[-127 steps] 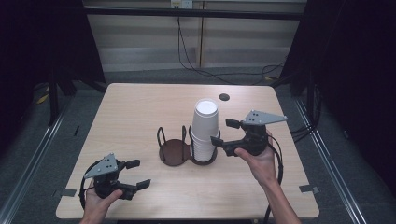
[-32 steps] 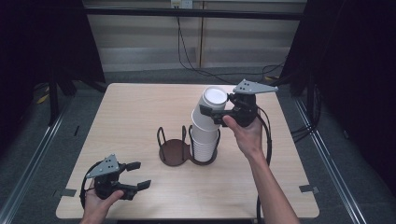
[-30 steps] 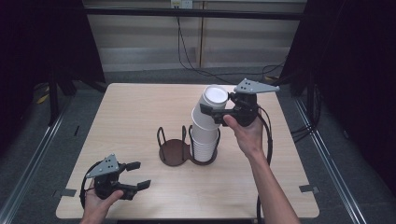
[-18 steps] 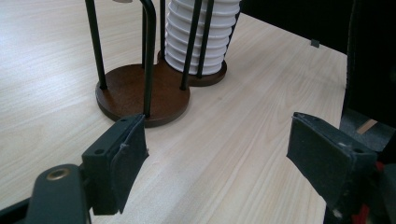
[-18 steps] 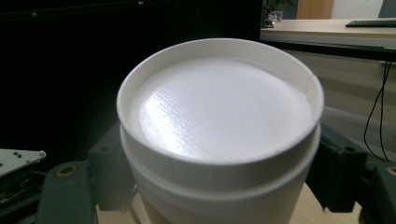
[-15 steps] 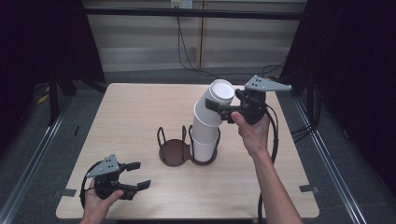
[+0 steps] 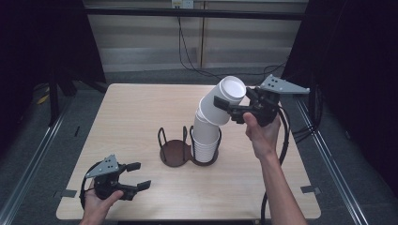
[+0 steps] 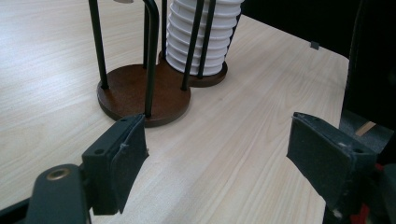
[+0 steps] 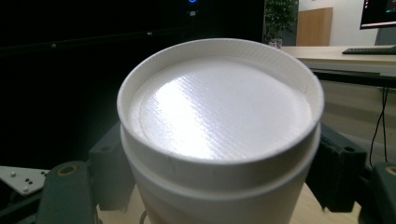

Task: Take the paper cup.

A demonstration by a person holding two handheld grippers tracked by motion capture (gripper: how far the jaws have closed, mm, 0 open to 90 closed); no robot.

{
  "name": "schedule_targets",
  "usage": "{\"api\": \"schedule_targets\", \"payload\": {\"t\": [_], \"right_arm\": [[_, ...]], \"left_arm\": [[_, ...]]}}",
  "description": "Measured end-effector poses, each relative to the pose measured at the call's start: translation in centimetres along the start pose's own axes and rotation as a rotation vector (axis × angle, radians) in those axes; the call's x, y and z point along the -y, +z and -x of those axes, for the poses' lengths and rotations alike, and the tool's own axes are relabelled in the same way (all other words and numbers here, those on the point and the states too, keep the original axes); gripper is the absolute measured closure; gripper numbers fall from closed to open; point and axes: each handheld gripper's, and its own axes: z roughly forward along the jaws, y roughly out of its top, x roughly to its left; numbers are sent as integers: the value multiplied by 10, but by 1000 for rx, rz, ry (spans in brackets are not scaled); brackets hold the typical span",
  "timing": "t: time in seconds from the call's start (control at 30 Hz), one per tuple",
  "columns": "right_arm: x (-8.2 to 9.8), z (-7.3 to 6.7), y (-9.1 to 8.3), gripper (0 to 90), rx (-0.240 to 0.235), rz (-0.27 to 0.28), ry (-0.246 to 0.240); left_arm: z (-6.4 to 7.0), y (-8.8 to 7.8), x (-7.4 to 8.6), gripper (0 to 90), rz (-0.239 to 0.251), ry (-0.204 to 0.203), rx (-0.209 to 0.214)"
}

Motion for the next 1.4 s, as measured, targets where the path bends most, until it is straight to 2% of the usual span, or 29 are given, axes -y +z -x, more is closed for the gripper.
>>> {"api": "schedule_targets", "payload": {"t": [0.2, 0.33, 0.47, 0.63, 0.77, 0.87, 0.9, 1.0, 1.07, 1.13, 1.23, 1.27, 1.33, 1.4], "right_arm": [[-4, -2, -11, 222, 4, -20, -8], [1, -5, -18, 222, -10, -43, 2], [8, -9, -26, 223, -14, -54, 5], [13, -15, -37, 224, -31, -67, 20], [17, -22, -42, 225, -39, -77, 12], [24, -25, -42, 225, -50, -92, 20], [25, -26, -42, 225, -51, -96, 19], [34, -30, -41, 225, -63, -114, 14], [42, -31, -41, 228, -84, -114, 16], [46, -32, -41, 228, -96, -109, 20], [55, -34, -38, 229, -98, -134, 18], [55, -34, -38, 229, -98, -134, 18], [60, -38, -35, 229, -102, -149, 9], [64, -43, -29, 229, -118, -166, -7]], "left_arm": [[0, -1, 0, 191, 11, 2, 1], [3, -2, 0, 192, 20, 2, 13], [3, -4, -3, 192, 37, 7, 9], [4, -4, -3, 189, 27, 8, 16], [8, -3, -5, 177, 34, 28, 16], [11, 1, -9, 159, 48, 49, 57], [13, 4, -11, 157, 60, 68, 69], [20, 12, -19, 159, 63, 78, 75], [25, 18, -23, 161, 31, 103, 83], [26, 19, -23, 161, 31, 110, 92], [27, 15, -26, 158, 48, 116, 87], [27, 14, -27, 158, 62, 117, 97], [26, 14, -30, 157, 87, 118, 90], [27, 15, -33, 158, 81, 123, 88]]}}
